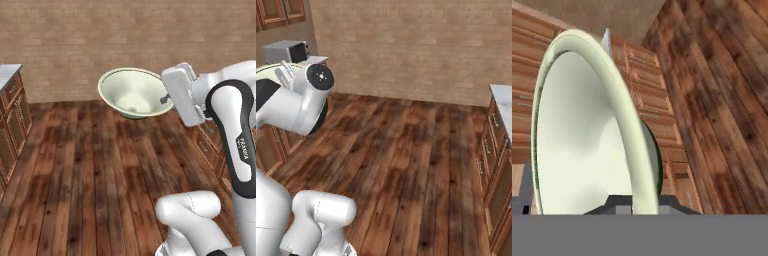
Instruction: Clear the mugs and bowl far away from the sink.
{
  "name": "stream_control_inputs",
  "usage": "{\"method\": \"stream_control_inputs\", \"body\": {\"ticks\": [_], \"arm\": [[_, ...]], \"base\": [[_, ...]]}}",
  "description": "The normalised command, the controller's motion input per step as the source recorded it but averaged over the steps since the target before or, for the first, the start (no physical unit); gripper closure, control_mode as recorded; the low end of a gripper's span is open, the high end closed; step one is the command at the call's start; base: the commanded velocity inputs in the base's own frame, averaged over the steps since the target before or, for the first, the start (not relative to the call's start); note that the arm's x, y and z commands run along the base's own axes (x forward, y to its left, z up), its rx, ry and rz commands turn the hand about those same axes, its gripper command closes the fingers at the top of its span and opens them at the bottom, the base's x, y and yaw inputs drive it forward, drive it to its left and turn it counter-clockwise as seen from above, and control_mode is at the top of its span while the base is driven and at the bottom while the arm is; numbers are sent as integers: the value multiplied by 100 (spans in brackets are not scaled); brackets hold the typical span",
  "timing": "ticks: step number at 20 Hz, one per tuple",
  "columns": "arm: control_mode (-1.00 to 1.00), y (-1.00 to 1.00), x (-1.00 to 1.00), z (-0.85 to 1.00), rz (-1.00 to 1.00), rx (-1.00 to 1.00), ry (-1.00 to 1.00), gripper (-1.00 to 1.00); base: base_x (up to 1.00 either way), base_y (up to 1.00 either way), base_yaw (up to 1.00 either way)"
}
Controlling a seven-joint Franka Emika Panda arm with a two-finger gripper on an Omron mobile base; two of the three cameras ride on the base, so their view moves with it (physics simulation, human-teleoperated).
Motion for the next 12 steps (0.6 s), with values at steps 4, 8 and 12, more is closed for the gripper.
{"method": "stream_control_inputs", "body": {"ticks": [4,8,12], "arm": [[100,0,0,0,0,0,0,100],[100,0,0,0,0,0,0,100],[100,0,0,0,0,0,0,100]], "base": [[17,0,75],[31,0,74],[39,0,71]]}}
